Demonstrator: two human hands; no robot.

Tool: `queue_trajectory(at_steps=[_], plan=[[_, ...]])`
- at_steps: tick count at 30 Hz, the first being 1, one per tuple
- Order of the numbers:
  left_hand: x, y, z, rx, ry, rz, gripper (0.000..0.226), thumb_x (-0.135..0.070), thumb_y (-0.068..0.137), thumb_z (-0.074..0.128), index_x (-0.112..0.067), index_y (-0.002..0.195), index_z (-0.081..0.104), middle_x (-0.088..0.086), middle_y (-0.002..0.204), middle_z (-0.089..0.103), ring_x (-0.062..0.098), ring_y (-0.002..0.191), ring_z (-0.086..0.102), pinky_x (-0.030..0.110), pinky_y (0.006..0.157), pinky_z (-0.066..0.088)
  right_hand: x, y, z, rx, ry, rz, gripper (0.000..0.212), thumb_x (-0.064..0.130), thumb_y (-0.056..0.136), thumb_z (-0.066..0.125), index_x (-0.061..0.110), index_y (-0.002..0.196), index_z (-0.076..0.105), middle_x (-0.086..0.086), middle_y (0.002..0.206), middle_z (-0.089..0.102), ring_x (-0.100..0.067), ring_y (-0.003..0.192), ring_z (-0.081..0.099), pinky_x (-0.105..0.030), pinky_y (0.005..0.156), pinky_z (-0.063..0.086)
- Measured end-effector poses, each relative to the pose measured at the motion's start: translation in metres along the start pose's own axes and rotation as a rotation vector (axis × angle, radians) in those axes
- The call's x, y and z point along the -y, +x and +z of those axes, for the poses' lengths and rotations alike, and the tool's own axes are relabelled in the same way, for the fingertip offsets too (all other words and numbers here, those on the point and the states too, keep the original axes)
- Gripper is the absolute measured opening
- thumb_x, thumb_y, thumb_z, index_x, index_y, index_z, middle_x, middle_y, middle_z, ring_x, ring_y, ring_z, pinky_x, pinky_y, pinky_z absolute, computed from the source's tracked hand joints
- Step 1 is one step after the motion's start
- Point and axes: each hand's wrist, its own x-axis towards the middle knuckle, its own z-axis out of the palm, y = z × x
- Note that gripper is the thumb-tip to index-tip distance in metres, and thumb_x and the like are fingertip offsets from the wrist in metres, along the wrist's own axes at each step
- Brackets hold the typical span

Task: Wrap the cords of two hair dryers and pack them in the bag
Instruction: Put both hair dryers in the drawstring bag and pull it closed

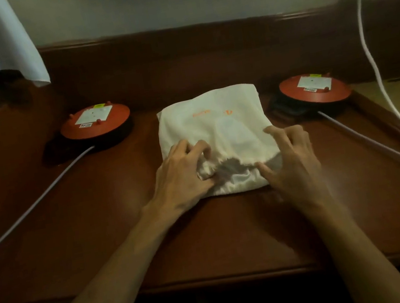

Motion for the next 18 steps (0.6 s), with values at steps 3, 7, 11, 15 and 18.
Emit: queue_trajectory(at_steps=[3,7,11,15,18], plan=[[0.002,-0.004,0.009,-0.075,-0.06,-0.055,0.034,-0.029,0.069,0.076,-0.032,0.098,0.058,-0.006,0.096,0.042,0.014,0.092,0.047,0.032,0.074,0.049,-0.025,0.005,-0.002,0.122,-0.272,0.139,0.053,0.033,0.094,0.065,0.024,0.144,0.049,-0.008,0.132,0.043,-0.026,0.117,0.042,-0.041,0.095,0.041],[0.023,-0.005,0.013,-0.167,-0.091,-0.161,0.025,-0.007,0.073,0.075,-0.022,0.091,0.066,-0.002,0.104,0.038,0.015,0.099,0.042,0.038,0.083,0.052,-0.036,0.006,0.003,0.133,-0.12,0.205,0.024,0.013,0.099,0.055,0.013,0.113,0.073,-0.008,0.103,0.067,-0.028,0.094,0.056,-0.043,0.087,0.044],[0.042,-0.005,0.005,-0.2,-0.015,-0.203,0.028,0.001,0.078,0.07,-0.025,0.088,0.069,0.003,0.112,0.043,0.022,0.102,0.045,0.042,0.083,0.053,-0.036,0.006,-0.002,0.068,0.057,0.265,0.015,0.019,0.094,0.069,0.012,0.101,0.08,-0.009,0.089,0.076,-0.028,0.082,0.063,-0.034,0.076,0.047],[0.054,-0.022,-0.011,-0.143,0.018,-0.254,0.046,-0.019,0.082,0.081,-0.03,0.123,0.063,0.003,0.128,0.046,0.021,0.114,0.044,0.031,0.093,0.042,-0.04,-0.001,-0.018,0.167,0.178,0.298,0.019,0.021,0.093,0.071,0.011,0.107,0.079,-0.004,0.088,0.074,-0.022,0.079,0.065,-0.038,0.077,0.055],[0.079,-0.044,-0.029,-0.133,-0.157,-0.306,0.035,-0.021,0.084,0.08,-0.023,0.116,0.065,0.0,0.114,0.062,0.015,0.102,0.059,0.032,0.086,0.049,-0.049,-0.012,-0.033,0.215,0.279,0.298,0.018,0.015,0.092,0.07,0.011,0.108,0.077,-0.002,0.098,0.074,-0.011,0.086,0.064,-0.023,0.075,0.049]])
